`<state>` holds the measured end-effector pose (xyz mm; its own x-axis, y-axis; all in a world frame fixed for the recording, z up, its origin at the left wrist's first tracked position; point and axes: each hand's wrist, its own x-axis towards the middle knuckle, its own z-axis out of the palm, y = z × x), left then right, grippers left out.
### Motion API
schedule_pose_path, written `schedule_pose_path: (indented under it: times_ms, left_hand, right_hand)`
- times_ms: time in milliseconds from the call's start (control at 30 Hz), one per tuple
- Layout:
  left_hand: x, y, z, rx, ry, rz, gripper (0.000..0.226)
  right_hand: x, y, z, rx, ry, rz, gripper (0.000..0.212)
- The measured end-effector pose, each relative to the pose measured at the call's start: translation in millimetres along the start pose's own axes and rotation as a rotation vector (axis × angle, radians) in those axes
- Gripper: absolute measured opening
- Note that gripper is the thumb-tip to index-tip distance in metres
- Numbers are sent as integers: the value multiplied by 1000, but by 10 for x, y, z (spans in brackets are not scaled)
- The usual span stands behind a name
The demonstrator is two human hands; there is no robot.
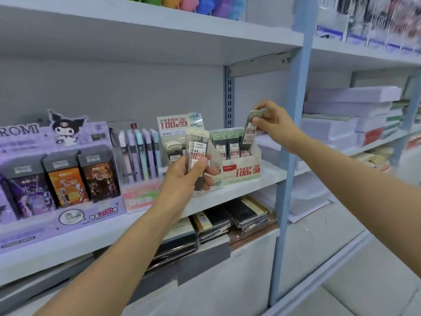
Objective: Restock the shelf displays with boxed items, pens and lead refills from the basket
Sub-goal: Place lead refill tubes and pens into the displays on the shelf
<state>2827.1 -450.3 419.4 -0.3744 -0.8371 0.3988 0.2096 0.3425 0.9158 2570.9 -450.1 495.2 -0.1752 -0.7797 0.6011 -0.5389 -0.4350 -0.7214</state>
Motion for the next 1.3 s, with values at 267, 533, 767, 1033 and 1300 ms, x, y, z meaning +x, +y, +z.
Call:
schedule_pose_path:
  times_ms: [267,533,767,1033,1300]
  left_hand:
    - [63,-61,14,-9,-55,13,16]
    - [13,-25,39,-9,-86,-2,16]
    - [-67,77,53,51,-98,-2,18]
    - [-199,257,-161,648,145,343,26]
    - [-265,49,-487,1542,34,517,49]
  right_hand:
    - [39,228,9,-264,-105,17,20]
    - [-64,106,206,-392,133,-36,26]
    - [-458,-477,602,169,-442,-70,34]
    - [-304,-538,515,290,-252,-53,22]
    - [-65,-514,585,-4,-71,-114,21]
